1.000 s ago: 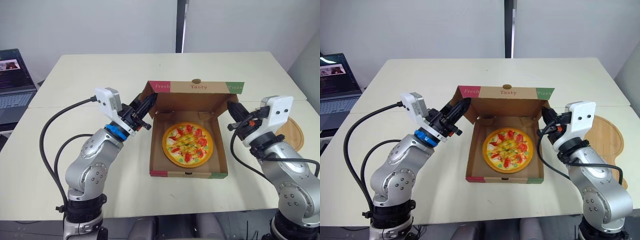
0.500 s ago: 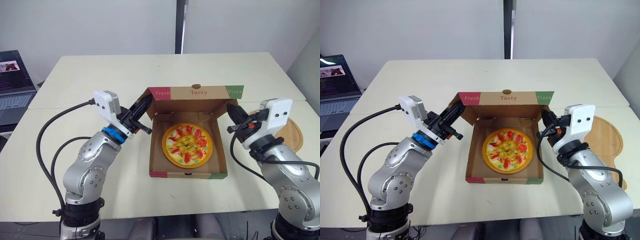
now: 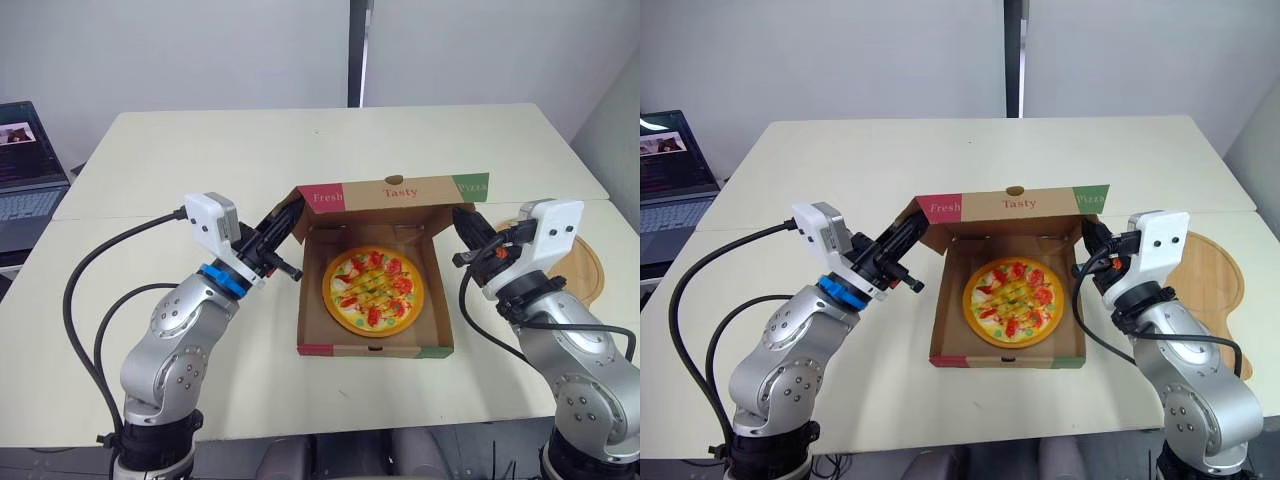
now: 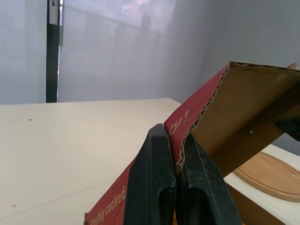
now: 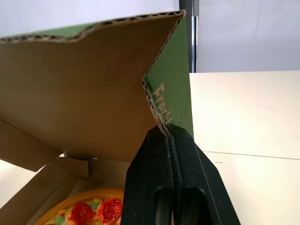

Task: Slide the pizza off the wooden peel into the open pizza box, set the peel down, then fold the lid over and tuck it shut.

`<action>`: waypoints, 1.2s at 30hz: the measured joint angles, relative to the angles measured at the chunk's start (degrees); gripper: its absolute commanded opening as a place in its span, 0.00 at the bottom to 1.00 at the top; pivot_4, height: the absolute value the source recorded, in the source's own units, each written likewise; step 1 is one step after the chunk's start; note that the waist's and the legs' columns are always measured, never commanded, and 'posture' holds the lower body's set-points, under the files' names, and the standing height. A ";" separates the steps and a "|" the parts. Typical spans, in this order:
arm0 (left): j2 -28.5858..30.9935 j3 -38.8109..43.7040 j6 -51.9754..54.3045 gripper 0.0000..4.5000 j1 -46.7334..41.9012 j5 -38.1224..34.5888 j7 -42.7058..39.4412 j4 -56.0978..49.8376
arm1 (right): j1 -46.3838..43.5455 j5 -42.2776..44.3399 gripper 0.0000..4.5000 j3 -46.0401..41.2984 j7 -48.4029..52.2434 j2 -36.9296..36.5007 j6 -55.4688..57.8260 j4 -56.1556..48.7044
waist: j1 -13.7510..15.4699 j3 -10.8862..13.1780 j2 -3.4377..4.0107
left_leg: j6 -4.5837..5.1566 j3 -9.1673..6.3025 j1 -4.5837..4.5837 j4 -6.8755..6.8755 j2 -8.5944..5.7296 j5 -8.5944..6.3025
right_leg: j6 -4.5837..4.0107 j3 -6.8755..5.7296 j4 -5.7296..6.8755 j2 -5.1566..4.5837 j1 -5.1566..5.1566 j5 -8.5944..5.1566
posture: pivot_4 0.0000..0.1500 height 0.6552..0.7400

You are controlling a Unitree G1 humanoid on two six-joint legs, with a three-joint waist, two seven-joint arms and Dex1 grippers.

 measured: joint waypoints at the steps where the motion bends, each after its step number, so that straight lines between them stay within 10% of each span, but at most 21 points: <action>1: 0.07 0.01 0.05 0.00 0.28 -0.14 0.00 -0.21 | 0.24 0.01 0.00 0.03 -0.03 0.00 0.00 -0.17 | 0.00 0.00 0.00 | 0.00 0.01 0.00 0.00 0.00 0.00 | 0.00 0.00 0.00 0.00 0.00 0.00 | 1.00 1.00; 36: 2.48 1.62 2.27 0.00 3.18 -2.58 1.17 -3.78 | 9.75 13.42 0.00 -3.41 2.21 -10.99 -0.95 -4.04 | -0.05 -0.15 -0.01 | 0.22 0.04 0.00 -0.04 0.03 -0.12 | 0.01 0.00 -0.09 0.03 0.02 -0.01 | 1.00 1.00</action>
